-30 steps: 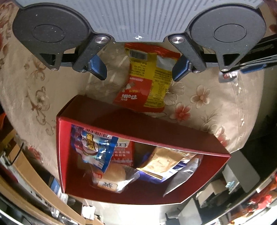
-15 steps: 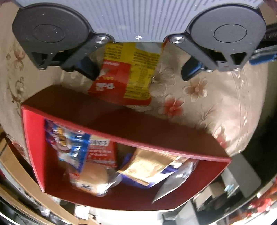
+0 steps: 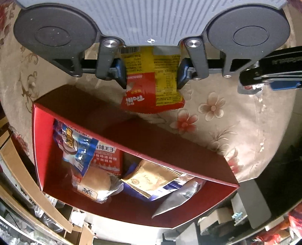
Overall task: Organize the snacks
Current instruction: 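Grasp the silver foil packet with the left gripper while the right grasps the Trolli bag, then carry the silver packet and Trolli bag over the red box with both grippers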
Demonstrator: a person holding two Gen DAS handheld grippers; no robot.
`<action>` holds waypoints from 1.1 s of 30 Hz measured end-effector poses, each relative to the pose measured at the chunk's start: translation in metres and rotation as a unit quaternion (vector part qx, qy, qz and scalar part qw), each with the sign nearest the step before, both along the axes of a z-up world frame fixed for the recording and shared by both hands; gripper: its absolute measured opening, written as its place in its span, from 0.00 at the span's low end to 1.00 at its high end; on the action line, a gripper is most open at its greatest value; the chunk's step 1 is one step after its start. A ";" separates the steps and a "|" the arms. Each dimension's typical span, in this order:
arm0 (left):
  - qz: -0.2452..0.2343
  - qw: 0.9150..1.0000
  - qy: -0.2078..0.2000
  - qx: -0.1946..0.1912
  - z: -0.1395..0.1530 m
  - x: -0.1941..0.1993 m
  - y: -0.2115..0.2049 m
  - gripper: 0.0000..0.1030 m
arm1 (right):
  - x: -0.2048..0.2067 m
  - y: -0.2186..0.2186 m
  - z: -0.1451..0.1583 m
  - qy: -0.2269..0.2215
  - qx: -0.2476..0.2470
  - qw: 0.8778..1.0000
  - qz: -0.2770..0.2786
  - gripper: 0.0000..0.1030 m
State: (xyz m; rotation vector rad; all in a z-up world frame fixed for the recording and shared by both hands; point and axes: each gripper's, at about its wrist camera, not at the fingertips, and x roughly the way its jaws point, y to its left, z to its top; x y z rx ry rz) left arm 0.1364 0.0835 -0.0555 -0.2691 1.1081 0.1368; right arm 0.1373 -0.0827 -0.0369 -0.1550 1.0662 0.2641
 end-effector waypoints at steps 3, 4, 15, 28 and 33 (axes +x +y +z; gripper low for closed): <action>-0.006 1.000 0.000 0.007 0.000 0.001 -0.006 0.74 | -0.007 -0.003 0.001 -0.004 -0.010 1.000 0.005 0.57; -0.011 1.000 0.000 0.013 0.000 0.002 -0.010 0.74 | -0.009 -0.005 0.003 -0.005 -0.010 1.000 0.005 0.57; -0.036 0.998 -0.005 0.058 0.002 -0.001 -0.032 0.57 | -0.037 -0.030 0.031 -0.031 0.021 0.999 -0.003 0.57; -0.059 0.998 -0.013 0.033 0.015 -0.035 -0.041 0.57 | -0.068 -0.040 0.032 -0.033 0.026 0.999 -0.007 0.57; -0.069 0.997 -0.004 0.033 0.009 -0.044 -0.047 0.57 | -0.074 -0.040 0.019 -0.016 0.007 1.000 -0.003 0.58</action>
